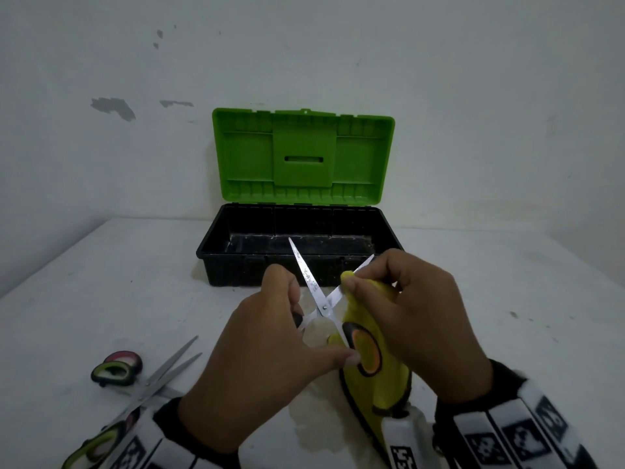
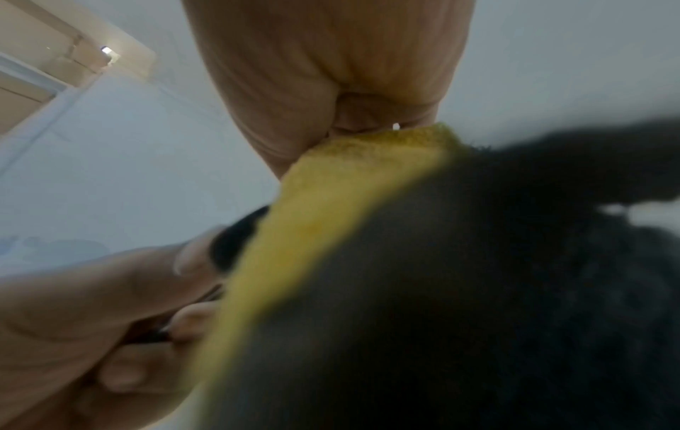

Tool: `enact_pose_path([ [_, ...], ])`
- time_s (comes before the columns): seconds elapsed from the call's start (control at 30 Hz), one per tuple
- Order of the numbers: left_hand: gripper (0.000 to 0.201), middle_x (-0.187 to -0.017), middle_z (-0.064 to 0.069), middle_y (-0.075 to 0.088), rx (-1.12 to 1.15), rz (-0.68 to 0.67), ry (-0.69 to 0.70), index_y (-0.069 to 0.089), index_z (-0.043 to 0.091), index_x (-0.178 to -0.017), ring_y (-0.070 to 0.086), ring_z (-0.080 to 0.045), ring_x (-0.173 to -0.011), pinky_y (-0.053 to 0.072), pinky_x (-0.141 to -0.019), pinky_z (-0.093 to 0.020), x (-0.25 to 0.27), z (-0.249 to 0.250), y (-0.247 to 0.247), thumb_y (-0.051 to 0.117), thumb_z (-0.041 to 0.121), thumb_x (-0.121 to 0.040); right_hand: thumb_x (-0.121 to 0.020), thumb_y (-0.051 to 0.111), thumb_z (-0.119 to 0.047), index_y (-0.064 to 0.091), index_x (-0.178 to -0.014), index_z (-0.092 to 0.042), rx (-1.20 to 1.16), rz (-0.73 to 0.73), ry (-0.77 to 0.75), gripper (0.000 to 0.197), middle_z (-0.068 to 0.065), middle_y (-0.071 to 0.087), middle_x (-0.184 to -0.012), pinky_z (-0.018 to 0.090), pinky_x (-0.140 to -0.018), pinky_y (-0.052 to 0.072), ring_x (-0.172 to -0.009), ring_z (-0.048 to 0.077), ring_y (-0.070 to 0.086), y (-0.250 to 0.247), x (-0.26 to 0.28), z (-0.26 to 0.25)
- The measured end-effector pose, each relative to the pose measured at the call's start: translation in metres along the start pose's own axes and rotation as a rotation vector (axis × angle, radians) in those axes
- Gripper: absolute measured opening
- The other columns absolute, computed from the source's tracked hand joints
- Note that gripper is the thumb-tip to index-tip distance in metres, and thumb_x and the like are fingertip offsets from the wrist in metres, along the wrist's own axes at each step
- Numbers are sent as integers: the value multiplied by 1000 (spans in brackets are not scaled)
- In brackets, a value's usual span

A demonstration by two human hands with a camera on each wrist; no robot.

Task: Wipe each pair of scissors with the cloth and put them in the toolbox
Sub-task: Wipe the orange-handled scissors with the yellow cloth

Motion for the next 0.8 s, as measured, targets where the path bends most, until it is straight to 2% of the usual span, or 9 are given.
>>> enact_pose_path([
  [0.1,72,-62,8,44,-2,-9,28,32,32,-79,40,-4,-49,38,-49,-11,-1,3,0,89,57,-44,-81,73,-35,67,-75,-29,24,-73,-19,10,-19,64,-70,11,-60,46,-72,3,61,12,7,-8],
  [0.23,74,-59,10,43,-5,4,34,32,32,-78,43,7,-55,39,-50,-13,1,1,-1,86,64,-39,-80,77,-30,66,-72,-25,37,99,45,15,-16,65,-69,14,-59,46,-72,2,61,-7,-1,12],
  [0.37,75,-59,9,43,3,9,35,32,32,-78,43,6,-55,40,-52,-12,3,2,-3,86,65,-38,-80,76,-30,66,-72,-23,13,63,31,15,-16,64,-68,8,-59,43,-73,3,61,-2,4,7],
  [0.53,75,-57,8,43,-14,7,53,31,33,-77,44,3,-55,42,-52,-14,4,4,-5,84,68,-37,-79,78,-31,64,-69,-23,-23,178,119,19,-14,63,-66,9,-57,41,-69,3,60,-14,-1,25],
  [0.67,74,-58,9,46,-21,-3,29,32,33,-76,44,1,-52,41,-49,-14,5,4,-6,84,68,-37,-79,77,-30,65,-69,-24,-53,126,88,17,-15,64,-67,10,-58,43,-71,4,62,-8,4,16],
  [0.8,74,-55,7,43,-28,-21,48,31,32,-75,43,3,-53,41,-50,-15,7,6,-5,84,67,-38,-80,77,-31,65,-67,-23,-64,161,160,19,-11,65,-65,11,-54,41,-65,4,60,-15,-5,33],
])
Point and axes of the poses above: each hand's wrist, its own x-axis away from the middle knuckle, its own y-axis out of the palm, z = x × y, the point moved 8 cm from there along -x, towards the middle knuckle
